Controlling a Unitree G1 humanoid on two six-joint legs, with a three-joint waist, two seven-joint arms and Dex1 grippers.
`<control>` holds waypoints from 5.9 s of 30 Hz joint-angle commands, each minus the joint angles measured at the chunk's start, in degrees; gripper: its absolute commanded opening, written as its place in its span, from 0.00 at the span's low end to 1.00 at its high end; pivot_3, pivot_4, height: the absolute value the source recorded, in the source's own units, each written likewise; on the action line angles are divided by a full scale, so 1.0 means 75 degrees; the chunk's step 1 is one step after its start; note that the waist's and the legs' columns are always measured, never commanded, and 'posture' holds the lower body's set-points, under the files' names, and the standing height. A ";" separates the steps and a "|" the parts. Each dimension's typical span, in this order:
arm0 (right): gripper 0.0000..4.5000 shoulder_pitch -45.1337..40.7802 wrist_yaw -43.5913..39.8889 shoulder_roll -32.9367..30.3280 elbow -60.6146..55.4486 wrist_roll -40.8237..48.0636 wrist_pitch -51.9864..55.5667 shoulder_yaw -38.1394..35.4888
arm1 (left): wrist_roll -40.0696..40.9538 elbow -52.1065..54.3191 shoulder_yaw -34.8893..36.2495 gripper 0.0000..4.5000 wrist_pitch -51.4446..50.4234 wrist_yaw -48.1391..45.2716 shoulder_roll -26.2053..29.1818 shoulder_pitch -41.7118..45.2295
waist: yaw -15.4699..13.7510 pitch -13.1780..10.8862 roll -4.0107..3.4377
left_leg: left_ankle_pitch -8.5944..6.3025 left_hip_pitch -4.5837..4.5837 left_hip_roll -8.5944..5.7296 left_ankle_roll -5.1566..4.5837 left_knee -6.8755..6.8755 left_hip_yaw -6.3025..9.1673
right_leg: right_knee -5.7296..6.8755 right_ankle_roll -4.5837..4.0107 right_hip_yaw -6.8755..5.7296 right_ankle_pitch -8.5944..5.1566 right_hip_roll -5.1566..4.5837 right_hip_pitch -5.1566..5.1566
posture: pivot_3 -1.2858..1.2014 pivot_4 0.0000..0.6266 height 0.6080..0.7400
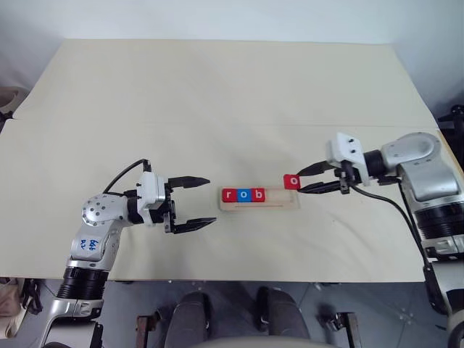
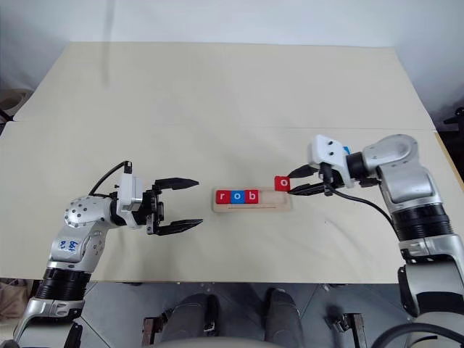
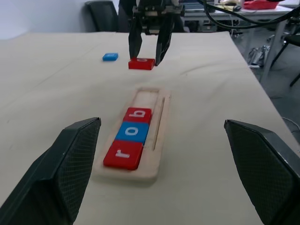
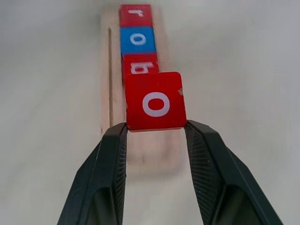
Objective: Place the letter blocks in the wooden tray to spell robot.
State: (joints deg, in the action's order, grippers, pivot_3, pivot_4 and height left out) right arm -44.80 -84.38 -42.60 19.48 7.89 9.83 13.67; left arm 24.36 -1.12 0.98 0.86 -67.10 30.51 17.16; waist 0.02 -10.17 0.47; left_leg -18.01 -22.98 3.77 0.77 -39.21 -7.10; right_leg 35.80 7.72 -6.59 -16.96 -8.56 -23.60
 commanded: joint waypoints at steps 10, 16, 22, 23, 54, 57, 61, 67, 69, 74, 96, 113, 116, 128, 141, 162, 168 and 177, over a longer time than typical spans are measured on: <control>0.32 -0.0328 0.0108 0.0462 0.0723 -0.0576 -0.0709 0.0283 | -0.0097 0.0223 0.0016 1.00 0.0191 0.0262 -0.0008 -0.0137 | 0.0034 0.0000 0.0000 | 0.0000 -0.0002 0.0001 0.0000 0.0001 -0.0001 | 0.0004 0.0000 -0.0001 0.0000 0.0001 -0.0006 | 0.52 0.24 1.00; 0.32 -0.0271 -0.0013 0.0600 0.0661 -0.0569 -0.0562 0.0329 | -0.0083 0.0295 0.0023 1.00 0.0195 0.0341 -0.0005 -0.0201 | 0.0033 0.0000 -0.0001 | 0.0000 -0.0002 0.0001 0.0000 0.0001 -0.0001 | 0.0006 0.0000 0.0000 0.0000 0.0001 -0.0006 | 0.52 0.24 1.00; 0.76 -0.0313 0.0134 0.0611 0.0697 -0.0705 -0.0569 0.0308 | -0.0056 0.0354 0.0055 1.00 0.0185 0.0395 0.0022 -0.0236 | 0.0034 0.0000 -0.0001 | 0.0000 -0.0002 0.0001 0.0000 0.0001 -0.0001 | 0.0006 0.0000 -0.0001 0.0000 0.0001 -0.0006 | 0.52 0.24 1.00; 0.83 -0.0321 0.0124 0.0575 0.0706 -0.0708 -0.0581 0.0280 | -0.0054 0.0370 0.0054 1.00 0.0179 0.0408 0.0020 -0.0244 | 0.0034 0.0000 -0.0001 | 0.0000 -0.0002 0.0001 0.0001 0.0001 -0.0001 | 0.0006 0.0000 0.0000 0.0000 0.0001 -0.0006 | 0.52 0.24 1.00; 1.00 0.7008 0.4739 0.0955 -0.3875 0.1242 0.0039 -0.5794 | 0.0077 -0.0433 0.0033 1.00 -0.0005 0.0272 -0.0150 0.0297 | -0.0180 0.0003 -0.0002 | 0.0000 0.0023 -0.0001 0.0001 0.0006 -0.0006 | 0.0004 -0.0002 0.0009 0.0000 0.0002 0.0015 | 0.52 0.24 1.00; 1.00 0.7029 0.5181 0.1203 -0.4069 0.1323 0.0183 -0.5687 | 0.0064 -0.0533 -0.0025 1.00 -0.0015 0.0172 -0.0190 0.0449 | -0.0108 0.0003 -0.0003 | -0.0001 0.0030 -0.0001 -0.0001 0.0005 -0.0013 | 0.0006 -0.0002 0.0021 0.0000 0.0002 0.0016 | 0.52 0.24 1.00; 1.00 0.6323 0.5627 0.1200 -0.4053 0.1515 0.0664 -0.5352 | 0.0056 -0.0555 -0.0005 1.00 -0.0013 0.0151 -0.0229 0.0564 | 0.0011 0.0004 -0.0004 | -0.0001 0.0046 -0.0001 0.0000 0.0015 -0.0010 | 0.0018 -0.0007 0.0023 -0.0003 0.0003 0.0019 | 0.52 0.24 1.00; 1.00 0.4208 0.6341 0.0701 -0.2934 0.1408 0.2375 -0.4743 | 0.0066 -0.0410 0.0081 1.00 -0.0017 0.0204 -0.0210 0.0493 | 0.0023 0.0004 -0.0005 | -0.0001 0.0049 -0.0001 0.0000 0.0015 -0.0010 | 0.0019 -0.0008 0.0028 -0.0003 0.0003 0.0018 | 0.52 0.24 1.00; 1.00 0.3222 0.6564 0.0572 -0.2163 0.1197 0.2756 -0.4395 | 0.0049 -0.0325 0.0107 1.00 -0.0026 0.0281 -0.0209 0.0463 | 0.0012 0.0004 -0.0004 | -0.0001 0.0046 -0.0001 0.0000 0.0015 -0.0010 | 0.0018 -0.0008 0.0027 -0.0003 0.0003 0.0018 | 0.52 0.24 1.00; 1.00 0.1253 0.7016 0.0592 -0.0140 0.0656 0.3097 -0.3638 | 0.0036 -0.0086 0.0108 1.00 -0.0087 0.0475 -0.0233 0.0371 | 0.0024 0.0004 -0.0005 | -0.0001 0.0043 -0.0001 0.0000 0.0016 -0.0015 | 0.0015 -0.0008 0.0028 -0.0003 0.0002 0.0014 | 0.52 0.24 1.00; 0.64 -0.0243 0.7768 0.1038 0.2436 0.0058 0.3110 -0.3047 | 0.0106 0.0674 0.0051 1.00 -0.0454 0.0861 -0.0272 0.0054 | 0.0032 0.0004 -0.0006 | 0.0000 0.0026 0.0001 0.0000 0.0016 -0.0019 | 0.0011 -0.0005 0.0026 -0.0002 0.0002 0.0003 | 0.52 0.24 1.00; 0.43 0.3280 0.8293 0.1285 -0.5424 0.1770 0.7898 -0.4554 | 0.0068 -0.0275 -0.0214 1.00 -0.0379 0.0355 -0.0492 0.0737 | 0.0004 0.0005 -0.0007 | -0.0001 0.0001 0.0001 0.0000 0.0012 -0.0009 | 0.0006 -0.0004 0.0018 -0.0001 0.0003 -0.0013 | 0.52 0.24 1.00; 0.43 0.4187 0.8612 0.1891 -0.6902 0.2003 0.8605 -0.4690 | 0.0075 -0.0411 -0.0300 1.00 -0.0391 0.0179 -0.0524 0.0843 | -0.0012 0.0007 -0.0005 | -0.0001 -0.0001 0.0002 0.0000 0.0017 0.0010 | 0.0009 -0.0009 0.0005 -0.0003 0.0004 -0.0011 | 0.52 0.24 1.00; 0.93 0.4383 0.7771 0.1354 -0.6949 0.2544 0.8504 -0.4849 | 0.0037 -0.0494 -0.0220 1.00 -0.0396 -0.0029 -0.0438 0.0966 | 0.0007 0.0007 -0.0005 | -0.0003 -0.0009 -0.0003 -0.0005 0.0011 0.0011 | 0.0004 -0.0006 0.0007 -0.0002 0.0003 -0.0012 | 0.52 0.24 1.00; 0.93 0.3057 0.1980 -0.2169 -0.1719 0.0857 0.1341 -0.1907 | 0.0103 0.0044 -0.0070 1.00 -0.0471 0.0059 -0.0184 0.0538 | 0.0036 0.0001 0.0005 | -0.0004 0.0007 -0.0005 -0.0006 0.0011 -0.0002 | -0.0005 -0.0002 0.0014 0.0001 0.0003 -0.0003 | 0.52 0.24 1.00; 0.32 0.0962 0.0181 -0.1235 0.1368 -0.0247 -0.1453 -0.0709 | 0.0121 0.0598 0.0138 1.00 -0.0651 0.0386 0.0055 0.0260 | 0.0015 0.0001 0.0006 | -0.0001 0.0006 -0.0003 -0.0001 0.0001 -0.0003 | -0.0004 0.0004 0.0009 0.0004 0.0001 0.0002 | 0.52 0.24 1.00; 0.32 0.0428 0.0017 -0.0901 0.0189 0.0217 0.0147 -0.0688 | 0.0094 0.0576 0.0136 1.00 -0.0586 0.0424 0.0016 0.0227 | 0.0035 0.0000 0.0002 | 0.0000 0.0006 -0.0001 0.0000 0.0001 -0.0002 | 0.0004 0.0002 0.0010 0.0003 0.0002 -0.0003 | 0.52 0.24 1.00; 0.32 -0.0097 0.0189 -0.0209 0.0022 -0.0281 0.0302 0.0026 | 0.0064 0.0701 0.0093 1.00 -0.0534 0.0639 -0.0085 0.0095 | -0.0003 0.0000 0.0002 | -0.0001 0.0001 -0.0002 0.0000 -0.0001 -0.0001 | 0.0002 0.0002 0.0009 0.0003 0.0001 -0.0002 | 0.52 0.24 1.00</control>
State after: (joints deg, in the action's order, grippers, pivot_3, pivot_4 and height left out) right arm -44.46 -83.08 -43.93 19.64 6.60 13.06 14.13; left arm 24.43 1.81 1.19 -4.03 -62.82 30.00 18.33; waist -0.01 -10.17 0.48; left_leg -18.02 -22.97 3.76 0.77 -39.21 -7.11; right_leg 35.81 7.74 -6.53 -16.93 -8.55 -23.62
